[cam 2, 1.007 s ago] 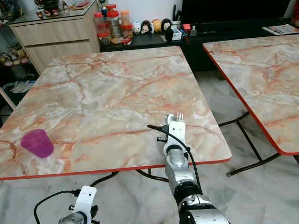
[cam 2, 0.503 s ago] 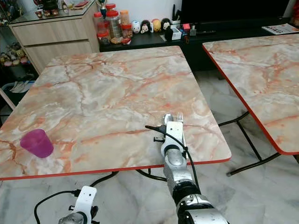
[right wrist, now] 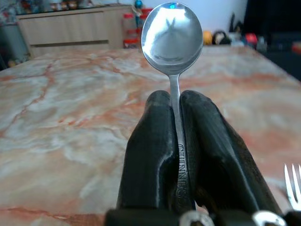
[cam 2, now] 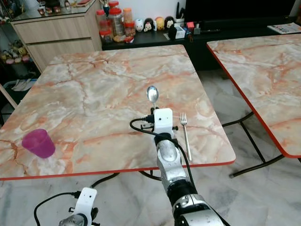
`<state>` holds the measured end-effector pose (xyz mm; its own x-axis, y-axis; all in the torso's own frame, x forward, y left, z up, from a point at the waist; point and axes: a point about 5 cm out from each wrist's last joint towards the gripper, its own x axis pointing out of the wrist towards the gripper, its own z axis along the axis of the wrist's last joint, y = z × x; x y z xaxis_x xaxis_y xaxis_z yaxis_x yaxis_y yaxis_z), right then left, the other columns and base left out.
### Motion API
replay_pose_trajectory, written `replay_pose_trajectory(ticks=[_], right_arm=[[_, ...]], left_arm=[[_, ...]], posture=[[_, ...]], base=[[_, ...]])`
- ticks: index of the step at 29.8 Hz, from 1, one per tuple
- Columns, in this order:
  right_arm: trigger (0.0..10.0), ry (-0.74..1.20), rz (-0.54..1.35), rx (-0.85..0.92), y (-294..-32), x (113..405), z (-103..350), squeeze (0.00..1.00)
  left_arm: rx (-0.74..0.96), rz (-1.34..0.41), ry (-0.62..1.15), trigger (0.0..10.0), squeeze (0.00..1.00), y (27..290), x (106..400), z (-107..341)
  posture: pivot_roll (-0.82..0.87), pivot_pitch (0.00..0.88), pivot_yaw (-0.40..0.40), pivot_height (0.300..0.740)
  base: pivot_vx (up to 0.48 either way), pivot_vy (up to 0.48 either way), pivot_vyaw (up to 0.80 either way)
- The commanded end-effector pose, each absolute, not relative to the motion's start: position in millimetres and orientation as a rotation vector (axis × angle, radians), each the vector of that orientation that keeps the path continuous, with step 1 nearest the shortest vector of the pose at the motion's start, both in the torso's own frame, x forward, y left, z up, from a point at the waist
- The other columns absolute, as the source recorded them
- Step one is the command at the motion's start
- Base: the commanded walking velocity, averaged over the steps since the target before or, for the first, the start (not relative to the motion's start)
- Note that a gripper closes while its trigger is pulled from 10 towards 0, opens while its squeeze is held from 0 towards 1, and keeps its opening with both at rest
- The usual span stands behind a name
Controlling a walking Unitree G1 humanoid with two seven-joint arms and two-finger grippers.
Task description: Setting the table
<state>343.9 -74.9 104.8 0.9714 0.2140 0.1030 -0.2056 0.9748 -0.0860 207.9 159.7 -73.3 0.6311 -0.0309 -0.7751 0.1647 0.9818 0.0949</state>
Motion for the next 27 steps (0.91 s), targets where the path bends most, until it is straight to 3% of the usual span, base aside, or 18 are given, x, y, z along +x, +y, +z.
replay_pose_trajectory(ticks=[1,11,17,27], right_arm=[[10.0,-0.171,0.251,-0.104,-67,343,113,0.0],[10.0,-0.189,0.252,-0.101,-68,342,115,0.0],[10.0,-0.191,0.232,-0.111,-73,345,116,0.0],[10.0,-0.179,0.193,-0.103,-82,347,116,0.0]], left_arm=[[0.194,-0.116,0.891,10.0,0.0,163,204,-75],[0.198,-0.112,0.893,10.0,0.0,163,204,-75],[0.196,-0.103,0.89,10.0,0.0,165,205,-75],[0.194,-0.102,0.889,10.0,0.0,165,205,-75]], posture=[[-0.07,0.0,0.064,0.74],[-0.07,0.0,0.065,0.74],[-0.07,0.0,0.068,0.74],[-0.07,0.0,0.073,0.74]], base=[[0.0,-0.48,0.0],[0.0,-0.478,0.0],[0.0,-0.471,0.71],[0.0,-0.459,0.0]])
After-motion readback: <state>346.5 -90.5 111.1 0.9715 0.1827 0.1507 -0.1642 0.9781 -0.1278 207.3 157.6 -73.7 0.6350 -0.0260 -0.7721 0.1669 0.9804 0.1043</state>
